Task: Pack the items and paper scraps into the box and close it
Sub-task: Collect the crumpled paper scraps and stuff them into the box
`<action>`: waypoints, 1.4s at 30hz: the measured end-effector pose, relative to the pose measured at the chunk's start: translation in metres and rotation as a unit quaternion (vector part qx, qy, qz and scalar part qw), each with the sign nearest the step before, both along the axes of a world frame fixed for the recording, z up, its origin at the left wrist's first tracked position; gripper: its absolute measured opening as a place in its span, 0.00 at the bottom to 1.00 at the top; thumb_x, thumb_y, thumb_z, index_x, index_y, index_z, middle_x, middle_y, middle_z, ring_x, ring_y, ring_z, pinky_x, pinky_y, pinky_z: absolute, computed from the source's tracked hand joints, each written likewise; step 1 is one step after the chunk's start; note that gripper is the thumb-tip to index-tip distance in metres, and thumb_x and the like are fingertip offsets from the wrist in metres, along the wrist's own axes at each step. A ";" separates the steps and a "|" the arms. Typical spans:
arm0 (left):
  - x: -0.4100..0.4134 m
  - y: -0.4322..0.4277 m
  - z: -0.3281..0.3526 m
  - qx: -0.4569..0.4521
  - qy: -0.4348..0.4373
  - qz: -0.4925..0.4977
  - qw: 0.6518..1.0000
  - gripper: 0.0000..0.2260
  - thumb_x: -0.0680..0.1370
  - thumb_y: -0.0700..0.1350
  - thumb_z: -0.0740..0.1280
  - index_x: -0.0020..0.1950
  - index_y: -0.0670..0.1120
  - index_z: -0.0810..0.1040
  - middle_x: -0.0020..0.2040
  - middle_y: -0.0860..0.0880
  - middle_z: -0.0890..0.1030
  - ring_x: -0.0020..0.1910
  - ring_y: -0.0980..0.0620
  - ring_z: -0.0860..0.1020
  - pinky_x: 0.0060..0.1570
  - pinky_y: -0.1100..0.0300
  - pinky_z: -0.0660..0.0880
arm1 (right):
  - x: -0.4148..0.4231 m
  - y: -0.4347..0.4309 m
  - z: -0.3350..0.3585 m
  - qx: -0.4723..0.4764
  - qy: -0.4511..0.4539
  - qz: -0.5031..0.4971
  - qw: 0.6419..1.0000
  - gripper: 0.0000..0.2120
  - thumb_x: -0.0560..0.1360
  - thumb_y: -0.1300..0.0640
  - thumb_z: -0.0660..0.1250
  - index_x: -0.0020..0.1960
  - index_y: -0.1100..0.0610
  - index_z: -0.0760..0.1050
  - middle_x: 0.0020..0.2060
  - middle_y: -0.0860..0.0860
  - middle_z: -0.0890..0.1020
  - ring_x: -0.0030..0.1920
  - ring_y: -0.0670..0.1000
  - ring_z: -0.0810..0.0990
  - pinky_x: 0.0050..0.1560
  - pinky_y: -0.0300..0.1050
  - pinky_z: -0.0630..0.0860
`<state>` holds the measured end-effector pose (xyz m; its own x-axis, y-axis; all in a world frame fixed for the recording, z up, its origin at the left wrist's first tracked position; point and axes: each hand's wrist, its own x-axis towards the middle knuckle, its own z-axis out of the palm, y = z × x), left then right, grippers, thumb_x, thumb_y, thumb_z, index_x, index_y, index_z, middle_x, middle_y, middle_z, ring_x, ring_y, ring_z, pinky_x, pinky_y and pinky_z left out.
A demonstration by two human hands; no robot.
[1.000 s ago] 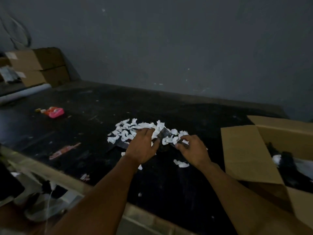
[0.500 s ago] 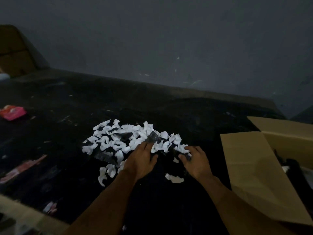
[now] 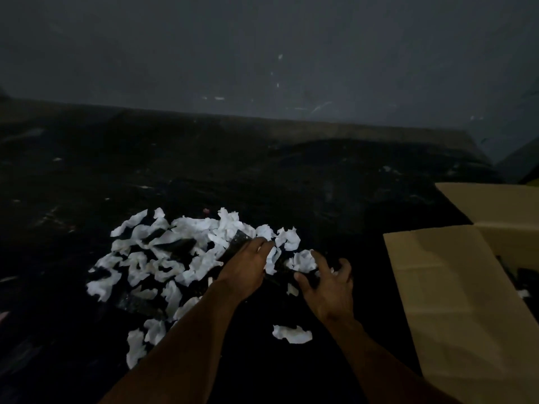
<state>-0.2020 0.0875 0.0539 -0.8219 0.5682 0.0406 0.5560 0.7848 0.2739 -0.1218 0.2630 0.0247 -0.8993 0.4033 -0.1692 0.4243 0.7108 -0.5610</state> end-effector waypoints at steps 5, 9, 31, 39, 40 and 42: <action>-0.039 0.011 -0.003 -0.049 -0.033 -0.071 0.996 0.40 0.71 0.27 0.63 0.78 0.53 0.54 0.78 0.47 0.52 0.76 0.46 0.53 0.73 0.54 0.58 | -0.017 -0.002 -0.018 0.014 -0.014 0.016 1.000 0.32 0.71 0.29 0.60 0.72 0.30 0.55 0.75 0.57 0.40 0.75 0.66 0.47 0.71 0.64 0.60; -0.069 0.021 -0.016 -0.097 -0.053 -0.164 0.980 0.45 0.71 0.34 0.68 0.78 0.57 0.45 0.79 0.52 0.43 0.77 0.49 0.42 0.75 0.50 0.49 | -0.029 0.000 -0.032 0.055 -0.030 0.045 0.997 0.27 0.72 0.31 0.60 0.69 0.35 0.65 0.76 0.57 0.45 0.75 0.65 0.48 0.73 0.63 0.55; -0.078 0.075 -0.058 0.099 -0.087 0.002 0.991 0.13 0.82 0.52 0.56 0.54 0.43 0.72 0.47 0.42 0.81 0.47 0.44 0.79 0.45 0.53 0.72 | -0.066 0.042 -0.045 -0.046 0.093 -0.082 0.991 0.12 0.74 0.64 0.65 0.57 0.59 0.77 0.54 0.59 0.78 0.55 0.57 0.77 0.59 0.53 0.73; -0.064 0.064 -0.008 0.146 -0.014 0.082 0.986 0.18 0.80 0.56 0.59 0.40 0.43 0.75 0.34 0.40 0.80 0.37 0.39 0.80 0.37 0.52 0.75 | -0.052 0.045 -0.014 -0.047 0.104 -0.088 0.990 0.11 0.78 0.58 0.60 0.51 0.63 0.79 0.50 0.62 0.79 0.52 0.60 0.77 0.52 0.45 0.69; -0.059 0.062 -0.003 0.157 -0.018 0.100 0.982 0.18 0.80 0.56 0.59 0.39 0.44 0.74 0.33 0.41 0.80 0.35 0.40 0.79 0.36 0.51 0.76 | -0.049 0.044 -0.007 -0.046 0.103 -0.088 0.990 0.11 0.79 0.58 0.61 0.52 0.62 0.79 0.50 0.62 0.79 0.52 0.60 0.77 0.51 0.44 0.68; -0.048 0.060 0.008 0.173 -0.022 0.136 0.975 0.18 0.81 0.57 0.58 0.38 0.46 0.71 0.31 0.45 0.77 0.32 0.45 0.77 0.33 0.55 0.73 | -0.042 0.042 0.003 -0.044 0.100 -0.105 0.988 0.10 0.80 0.57 0.61 0.53 0.60 0.78 0.51 0.60 0.78 0.53 0.59 0.77 0.52 0.44 0.69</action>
<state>-0.2497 0.1477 0.0618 -0.9458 0.2868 0.1523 0.3213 0.7586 0.5668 -0.1640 0.3055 0.0281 -0.8159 0.5768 -0.0400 0.4328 0.5634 -0.7038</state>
